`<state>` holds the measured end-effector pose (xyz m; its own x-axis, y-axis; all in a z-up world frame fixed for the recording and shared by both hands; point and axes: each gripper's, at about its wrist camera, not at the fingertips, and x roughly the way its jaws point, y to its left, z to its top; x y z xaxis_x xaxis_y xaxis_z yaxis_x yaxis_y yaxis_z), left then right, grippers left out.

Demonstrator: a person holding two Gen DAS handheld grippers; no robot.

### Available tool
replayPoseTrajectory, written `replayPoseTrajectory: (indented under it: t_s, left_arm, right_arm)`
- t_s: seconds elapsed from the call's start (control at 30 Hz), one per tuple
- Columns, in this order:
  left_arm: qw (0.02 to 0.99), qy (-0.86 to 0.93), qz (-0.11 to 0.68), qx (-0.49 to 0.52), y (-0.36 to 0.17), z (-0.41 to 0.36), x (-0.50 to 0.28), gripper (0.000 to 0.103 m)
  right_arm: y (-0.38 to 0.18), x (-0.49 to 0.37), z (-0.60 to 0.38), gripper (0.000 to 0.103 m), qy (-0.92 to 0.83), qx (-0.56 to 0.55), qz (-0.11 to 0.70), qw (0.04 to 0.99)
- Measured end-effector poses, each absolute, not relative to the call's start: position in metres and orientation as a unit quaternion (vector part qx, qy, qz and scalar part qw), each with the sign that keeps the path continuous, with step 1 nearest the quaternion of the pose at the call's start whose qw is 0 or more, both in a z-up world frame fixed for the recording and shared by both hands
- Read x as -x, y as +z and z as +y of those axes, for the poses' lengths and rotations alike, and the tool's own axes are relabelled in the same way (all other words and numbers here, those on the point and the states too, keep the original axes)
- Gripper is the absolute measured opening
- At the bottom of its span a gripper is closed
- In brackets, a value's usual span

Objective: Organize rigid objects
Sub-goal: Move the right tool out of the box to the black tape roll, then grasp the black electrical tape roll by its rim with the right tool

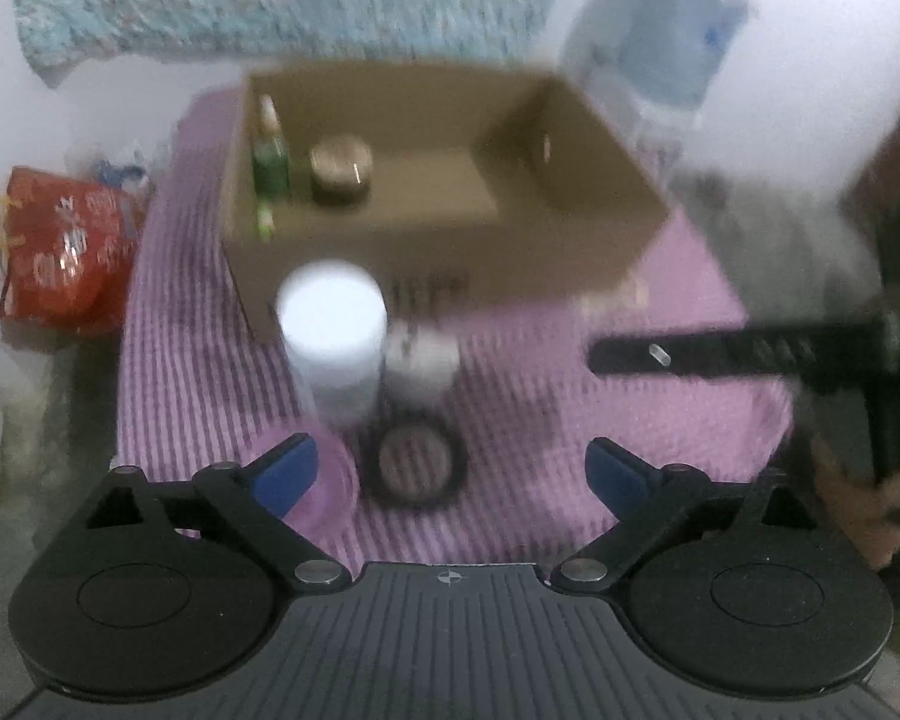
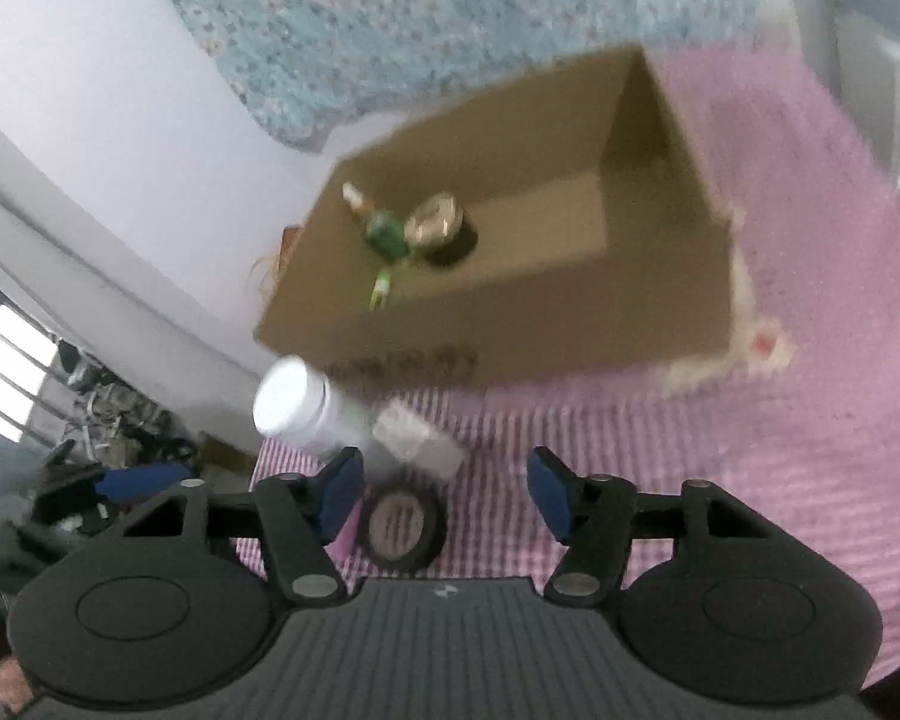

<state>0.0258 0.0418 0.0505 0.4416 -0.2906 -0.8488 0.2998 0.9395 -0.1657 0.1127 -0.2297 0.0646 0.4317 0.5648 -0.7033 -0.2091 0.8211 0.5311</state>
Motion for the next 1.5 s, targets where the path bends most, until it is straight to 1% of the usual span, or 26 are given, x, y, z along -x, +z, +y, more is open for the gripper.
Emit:
replayPoseTrajectory:
  t_s: [0.07, 0.13, 0.23, 0.3, 0.37, 0.4, 0.47, 0.67, 1.03, 1.5]
  left_arm:
    - [0.837, -0.170, 0.519, -0.021, 0.032, 0.032, -0.022, 0.097]
    - [0.832, -0.162, 0.530, -0.033, 0.016, 0.024, -0.019, 0.097]
    - [0.824, -0.146, 0.546, -0.040, -0.010, 0.010, -0.017, 0.095]
    - [0.829, -0.132, 0.541, -0.043, -0.019, 0.002, -0.016, 0.094]
    - [0.838, -0.122, 0.530, -0.055, -0.024, -0.002, -0.015, 0.093]
    - [0.840, -0.117, 0.527, -0.058, -0.025, -0.004, -0.015, 0.091]
    - [0.841, -0.117, 0.525, -0.060, -0.027, -0.006, -0.016, 0.089]
    - [0.837, -0.109, 0.532, -0.072, -0.035, -0.012, -0.023, 0.085]
    - [0.828, -0.113, 0.544, -0.075, -0.039, -0.023, -0.029, 0.085]
    - [0.826, -0.159, 0.534, -0.090, -0.035, -0.044, -0.029, 0.085]
  right_arm:
    - [0.048, -0.112, -0.218, 0.053, 0.249, -0.187, 0.493, 0.813]
    - [0.033, -0.111, -0.202, 0.051, 0.265, -0.181, 0.507, 0.800]
    - [0.016, -0.113, -0.178, 0.043, 0.285, -0.152, 0.520, 0.791]
    - [0.007, -0.113, -0.164, 0.039, 0.288, -0.129, 0.527, 0.789]
    - [0.001, -0.115, -0.156, 0.031, 0.291, -0.111, 0.532, 0.787]
    - [-0.002, -0.117, -0.153, 0.029, 0.291, -0.106, 0.534, 0.787]
    - [-0.005, -0.119, -0.148, 0.023, 0.294, -0.093, 0.538, 0.784]
    - [-0.010, -0.119, -0.143, 0.020, 0.296, -0.066, 0.541, 0.784]
    - [-0.006, -0.118, -0.149, 0.017, 0.295, -0.050, 0.544, 0.784]
    - [-0.004, -0.100, -0.211, 0.017, 0.242, -0.068, 0.549, 0.797]
